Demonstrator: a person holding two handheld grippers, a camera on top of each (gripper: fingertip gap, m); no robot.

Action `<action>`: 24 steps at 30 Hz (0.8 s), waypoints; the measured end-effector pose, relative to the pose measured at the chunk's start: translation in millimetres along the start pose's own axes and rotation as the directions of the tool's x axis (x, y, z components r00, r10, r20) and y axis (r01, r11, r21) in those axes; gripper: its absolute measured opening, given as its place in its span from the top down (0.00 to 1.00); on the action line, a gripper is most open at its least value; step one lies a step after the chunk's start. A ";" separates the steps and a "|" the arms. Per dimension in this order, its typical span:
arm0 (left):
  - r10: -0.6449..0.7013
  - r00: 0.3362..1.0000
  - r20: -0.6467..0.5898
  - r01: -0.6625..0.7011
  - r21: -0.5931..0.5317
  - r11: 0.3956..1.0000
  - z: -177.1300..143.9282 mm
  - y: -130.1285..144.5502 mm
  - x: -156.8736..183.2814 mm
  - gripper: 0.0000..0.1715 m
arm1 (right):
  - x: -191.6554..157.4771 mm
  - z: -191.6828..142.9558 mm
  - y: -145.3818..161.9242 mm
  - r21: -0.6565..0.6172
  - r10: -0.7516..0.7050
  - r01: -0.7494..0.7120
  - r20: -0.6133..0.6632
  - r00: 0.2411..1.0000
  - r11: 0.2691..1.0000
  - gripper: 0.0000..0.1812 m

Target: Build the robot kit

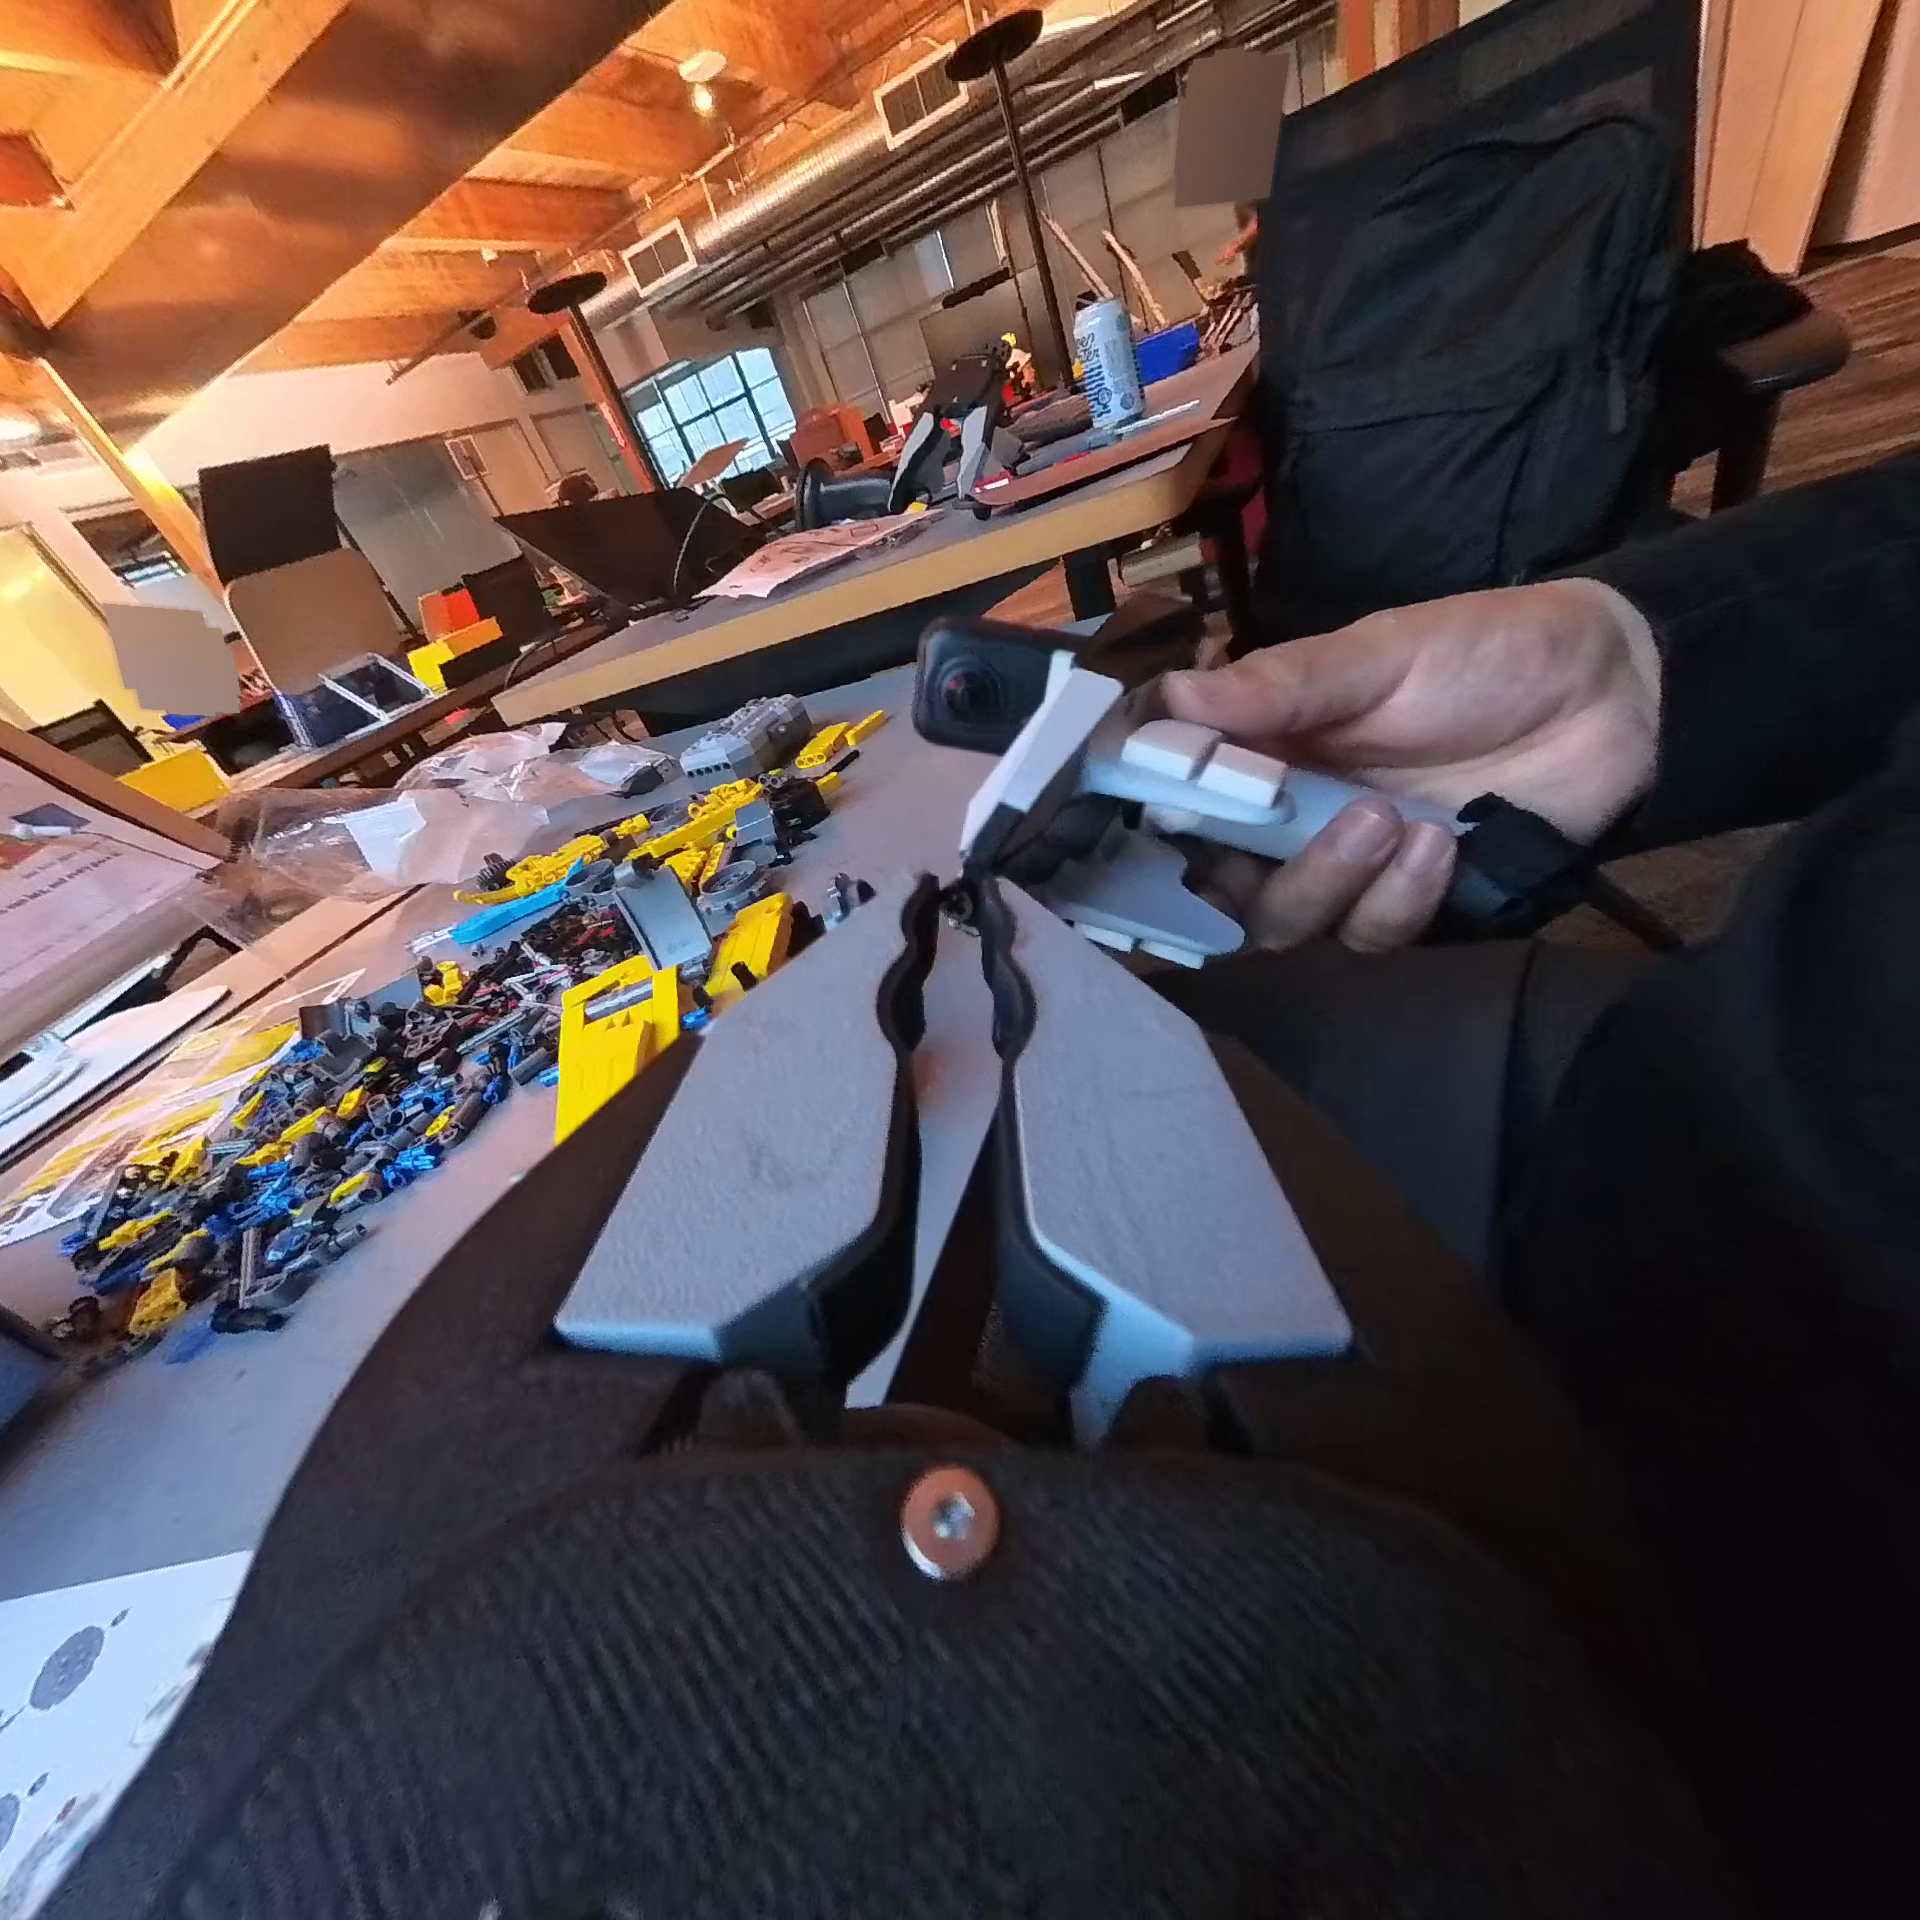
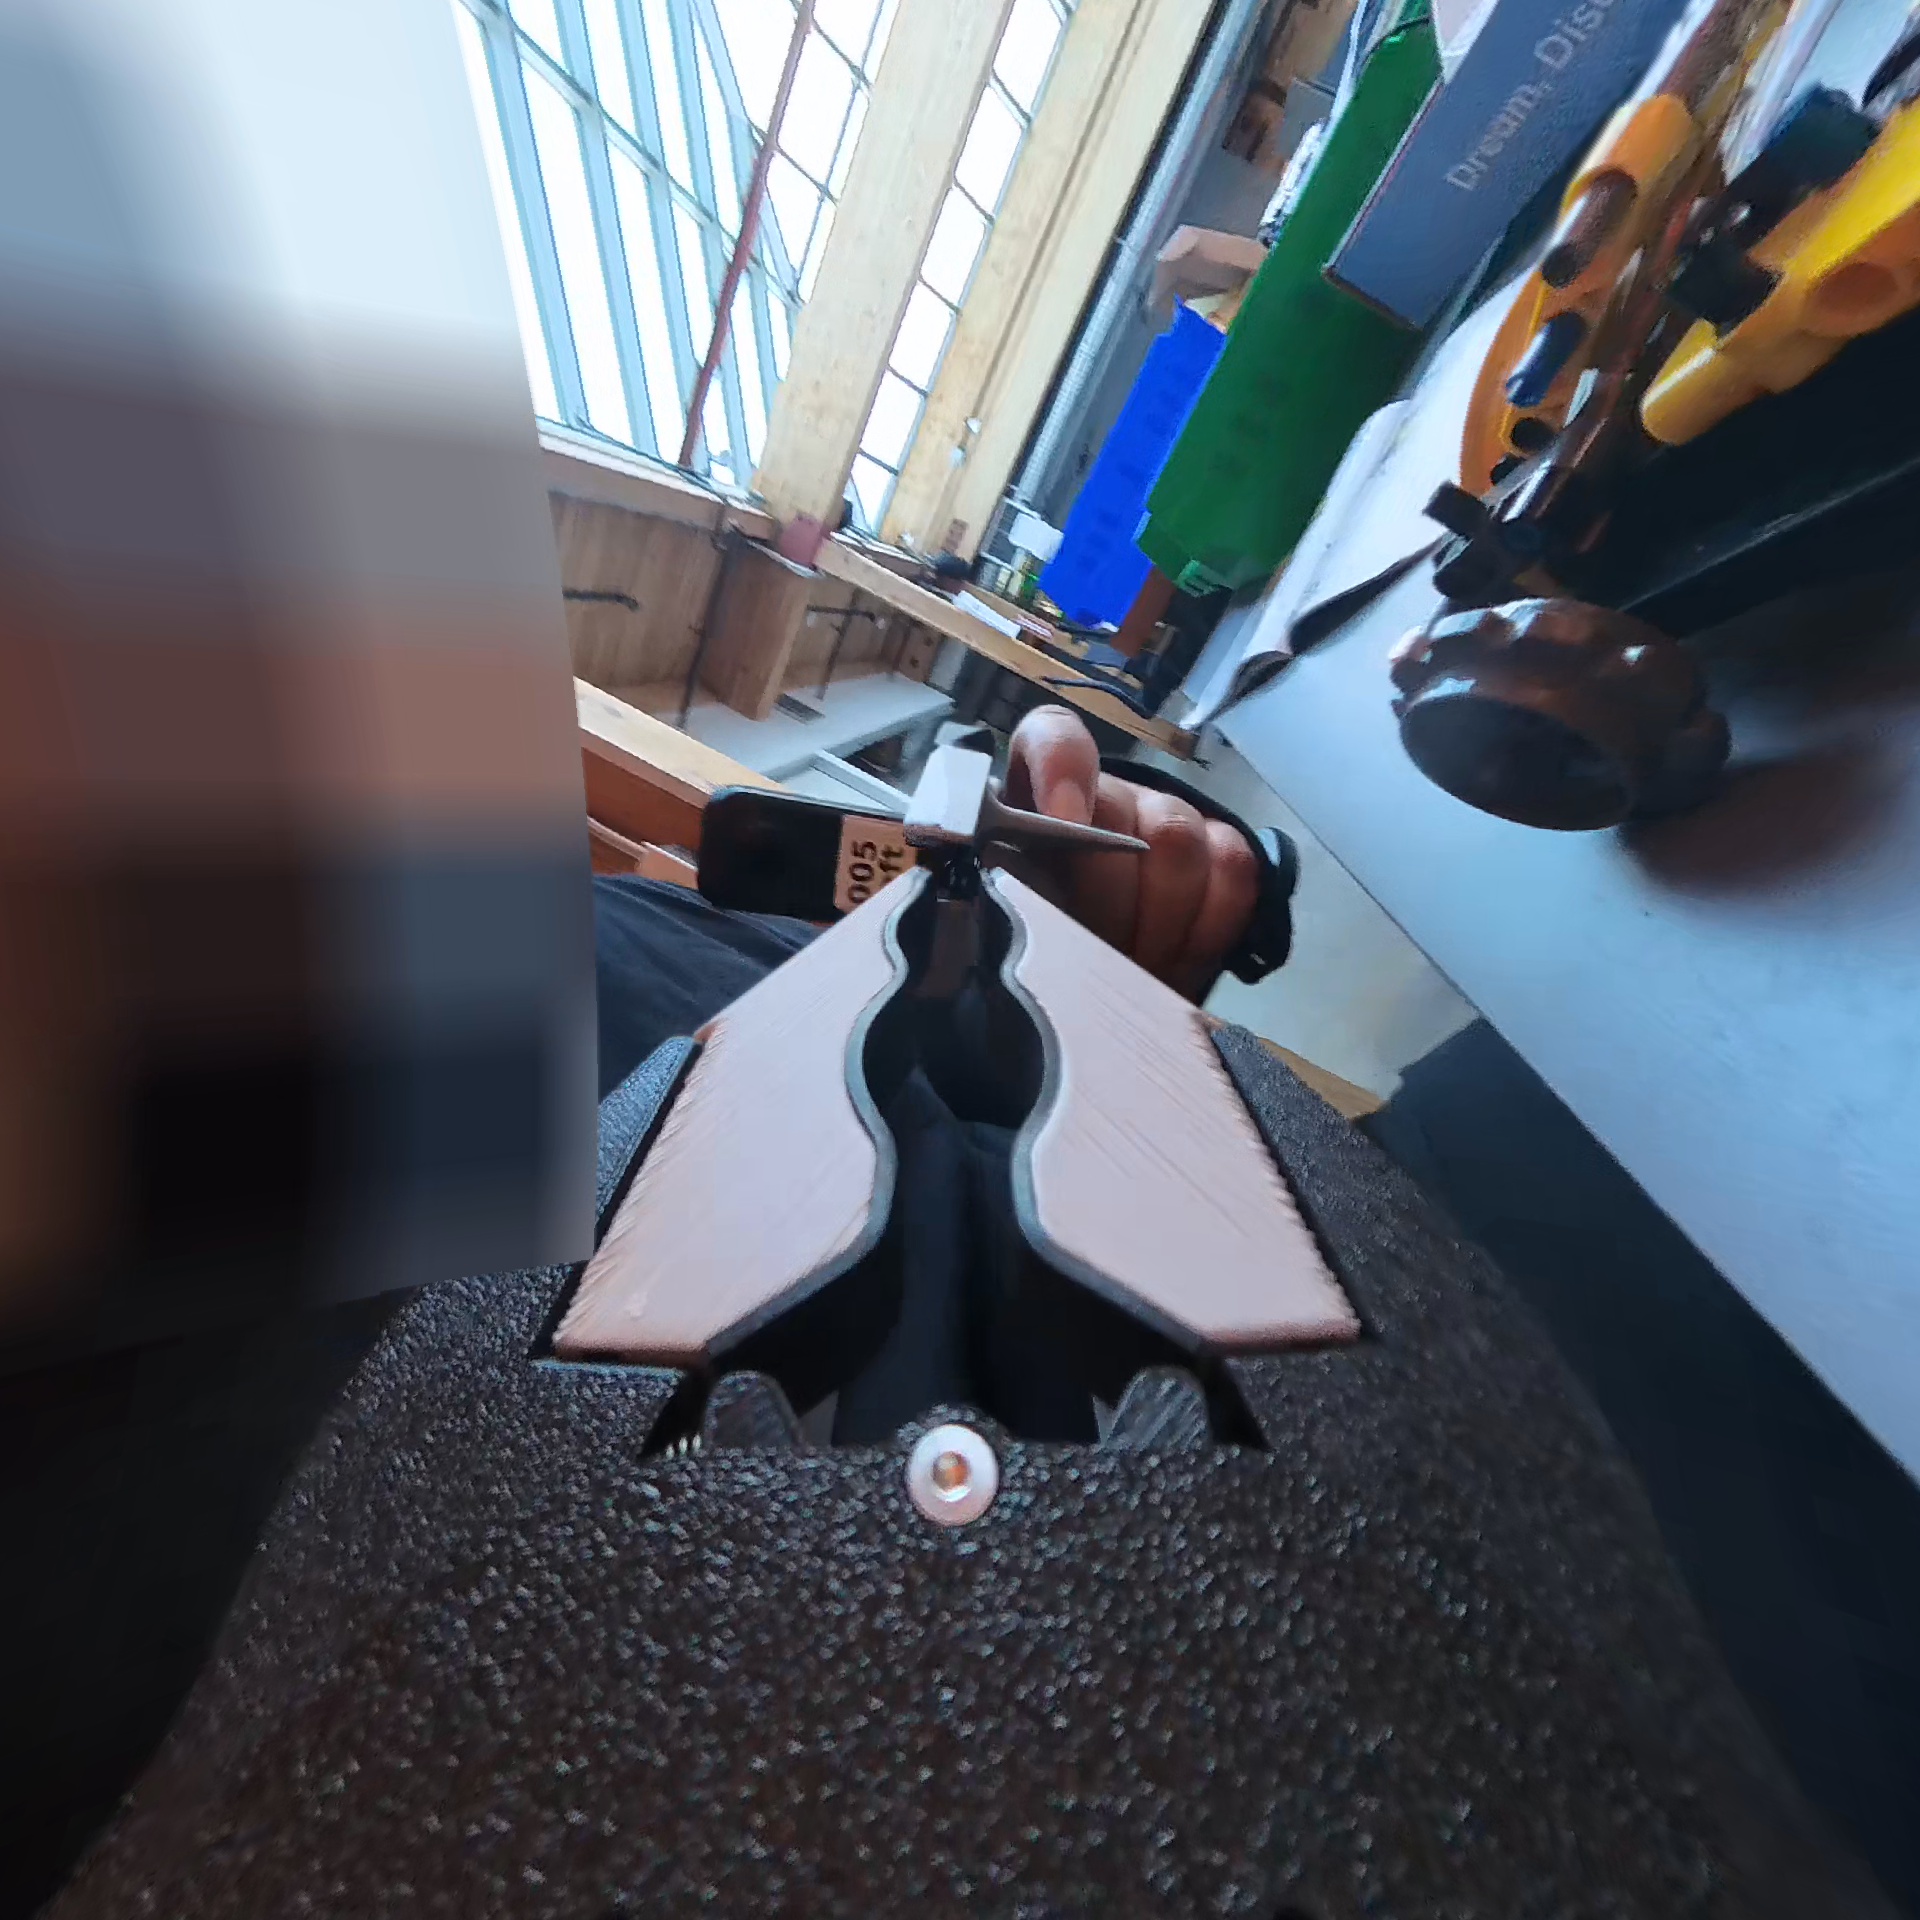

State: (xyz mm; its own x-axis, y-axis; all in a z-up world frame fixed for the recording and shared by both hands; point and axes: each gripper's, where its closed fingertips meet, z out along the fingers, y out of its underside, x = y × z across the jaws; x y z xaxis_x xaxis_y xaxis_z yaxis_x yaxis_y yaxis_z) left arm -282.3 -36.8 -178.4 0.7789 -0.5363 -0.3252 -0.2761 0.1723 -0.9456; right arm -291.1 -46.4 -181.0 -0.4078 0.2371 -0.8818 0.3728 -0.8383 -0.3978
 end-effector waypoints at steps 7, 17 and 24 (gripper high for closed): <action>-0.057 0.997 -0.042 0.056 -0.037 0.998 2.1 5.7 4.6 0.97 | 4.5 -3.8 3.5 -0.063 -0.051 0.047 -0.062 0.997 0.997 0.95; 0.024 0.997 -0.078 -0.030 -0.067 0.997 1.9 8.4 14.3 0.97 | 5.7 -5.7 12.9 -0.150 0.009 -0.015 -0.041 0.999 0.989 0.95; 0.001 0.995 -0.104 -0.004 -0.030 1.000 -0.5 3.3 16.4 0.97 | 0.3 -4.2 14.3 -0.149 0.034 -0.027 0.042 0.999 0.988 0.96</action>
State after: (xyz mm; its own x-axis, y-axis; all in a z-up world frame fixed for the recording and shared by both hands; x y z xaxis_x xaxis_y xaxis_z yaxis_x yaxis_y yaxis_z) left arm -270.7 -45.4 -186.8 0.7159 -0.6190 -0.3231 -0.2960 0.1500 -0.9433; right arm -282.4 -56.3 -188.0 -0.4295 0.1877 -0.8833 0.5040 -0.7618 -0.4070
